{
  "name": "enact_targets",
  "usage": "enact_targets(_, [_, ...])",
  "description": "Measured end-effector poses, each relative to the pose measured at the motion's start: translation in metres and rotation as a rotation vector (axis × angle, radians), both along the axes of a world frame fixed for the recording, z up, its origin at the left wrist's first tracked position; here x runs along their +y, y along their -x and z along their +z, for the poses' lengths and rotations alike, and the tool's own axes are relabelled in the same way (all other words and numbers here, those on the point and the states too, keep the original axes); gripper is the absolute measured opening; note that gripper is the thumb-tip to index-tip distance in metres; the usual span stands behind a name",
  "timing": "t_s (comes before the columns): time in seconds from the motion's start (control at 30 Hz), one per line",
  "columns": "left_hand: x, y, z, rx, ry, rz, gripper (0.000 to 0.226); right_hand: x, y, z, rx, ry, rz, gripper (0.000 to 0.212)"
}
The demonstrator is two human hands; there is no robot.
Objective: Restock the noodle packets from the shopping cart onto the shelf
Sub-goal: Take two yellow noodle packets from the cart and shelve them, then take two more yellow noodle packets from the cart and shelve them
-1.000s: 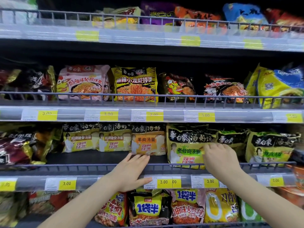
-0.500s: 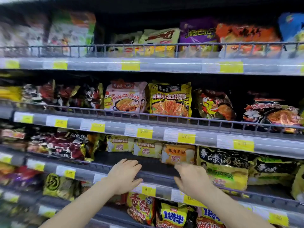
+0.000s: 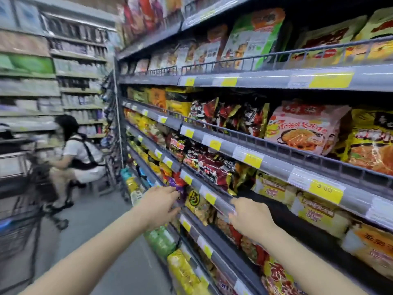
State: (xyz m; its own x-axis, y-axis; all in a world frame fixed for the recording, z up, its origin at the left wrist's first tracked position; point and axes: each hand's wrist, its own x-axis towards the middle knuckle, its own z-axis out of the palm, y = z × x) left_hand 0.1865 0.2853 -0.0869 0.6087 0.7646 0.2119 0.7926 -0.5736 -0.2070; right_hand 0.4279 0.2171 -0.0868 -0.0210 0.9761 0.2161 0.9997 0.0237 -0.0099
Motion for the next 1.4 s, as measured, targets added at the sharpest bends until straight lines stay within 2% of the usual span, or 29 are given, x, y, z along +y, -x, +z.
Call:
enact_targets(0.13, [-0.01, 0.08, -0.002, -0.022, -0.025, 0.227, 0.057, 0.037, 0.055, -0.001, 0.01, -0.029, 0.138, 0.025])
enact_targets(0.27, [-0.034, 0.162, -0.006, -0.021, -0.044, 0.478, 0.039, 0.071, 0.121, -0.006, -0.016, -0.027, 0.251, 0.03])
enact_targets(0.43, [-0.062, 0.258, -0.012, 0.028, -0.023, 0.776, 0.039, 0.102, 0.217, -0.015, 0.002, 0.001, 0.357, 0.032])
enact_targets(0.53, [-0.068, 0.317, -0.014, 0.011, -0.003, 0.887, 0.04, 0.118, 0.275, -0.017, -0.014, 0.016, 0.412, 0.032])
enact_targets(0.67, [-0.068, 0.392, -0.007, 0.024, -0.008, 0.963, 0.038, 0.144, 0.354, -0.014, -0.024, 0.022, 0.478, 0.023])
enact_targets(0.97, [-0.039, 0.543, 0.005, 0.053, 0.018, 1.061, 0.035, 0.205, 0.52, -0.015, 0.004, 0.002, 0.551, 0.035])
enact_targets(1.1, [-0.01, 0.591, -0.004, 0.039, 0.039, 1.088, 0.039, 0.236, 0.571, -0.021, -0.003, 0.006, 0.569, 0.033])
enact_targets(1.4, [0.093, 0.693, -0.035, 0.03, 0.08, 1.077, 0.033, 0.349, 0.68, -0.043, -0.058, 0.047, 0.608, 0.033])
